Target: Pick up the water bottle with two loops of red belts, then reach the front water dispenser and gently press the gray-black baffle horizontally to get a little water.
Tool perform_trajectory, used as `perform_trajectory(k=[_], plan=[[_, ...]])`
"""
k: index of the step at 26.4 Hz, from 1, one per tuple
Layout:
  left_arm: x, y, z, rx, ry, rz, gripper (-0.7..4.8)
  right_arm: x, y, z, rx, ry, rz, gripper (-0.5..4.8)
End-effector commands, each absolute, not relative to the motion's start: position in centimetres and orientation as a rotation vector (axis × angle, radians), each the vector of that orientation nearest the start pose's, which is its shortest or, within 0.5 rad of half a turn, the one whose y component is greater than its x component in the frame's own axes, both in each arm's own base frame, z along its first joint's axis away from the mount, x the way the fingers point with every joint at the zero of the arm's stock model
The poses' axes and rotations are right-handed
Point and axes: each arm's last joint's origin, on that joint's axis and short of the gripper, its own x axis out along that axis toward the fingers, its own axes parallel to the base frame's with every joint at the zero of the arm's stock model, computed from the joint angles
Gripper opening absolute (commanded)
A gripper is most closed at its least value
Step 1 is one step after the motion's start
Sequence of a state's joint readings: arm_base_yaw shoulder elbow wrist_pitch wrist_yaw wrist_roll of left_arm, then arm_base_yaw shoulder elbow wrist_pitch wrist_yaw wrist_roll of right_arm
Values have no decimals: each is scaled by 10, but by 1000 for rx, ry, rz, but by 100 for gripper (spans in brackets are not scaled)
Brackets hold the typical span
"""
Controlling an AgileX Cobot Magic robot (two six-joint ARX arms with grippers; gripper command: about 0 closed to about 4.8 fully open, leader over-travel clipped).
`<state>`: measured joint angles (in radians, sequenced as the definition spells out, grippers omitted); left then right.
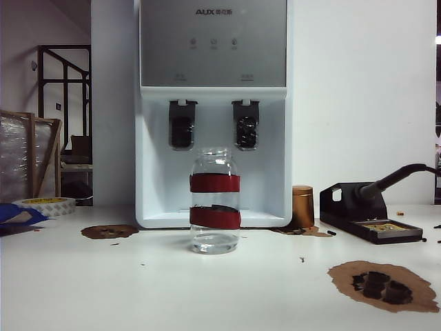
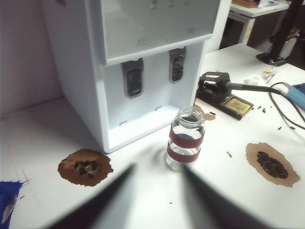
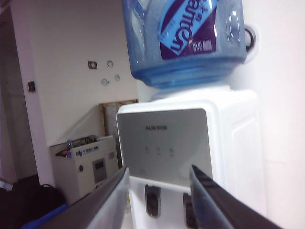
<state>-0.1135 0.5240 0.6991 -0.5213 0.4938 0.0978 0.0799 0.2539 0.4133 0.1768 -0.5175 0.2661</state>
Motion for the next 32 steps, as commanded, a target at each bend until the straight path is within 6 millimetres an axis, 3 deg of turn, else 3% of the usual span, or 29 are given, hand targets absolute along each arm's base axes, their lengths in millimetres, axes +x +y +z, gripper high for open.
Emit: perform_trajectory(k=[1, 20, 32], plan=[[106, -26, 311, 31, 322, -629, 470, 84, 21, 298, 184, -233, 632, 211], [112, -42, 302, 9, 443, -866, 459, 98, 24, 292, 191, -150, 680, 211], [118, -40, 305, 69, 402, -685, 459, 104, 25, 288, 198, -99, 713, 211]])
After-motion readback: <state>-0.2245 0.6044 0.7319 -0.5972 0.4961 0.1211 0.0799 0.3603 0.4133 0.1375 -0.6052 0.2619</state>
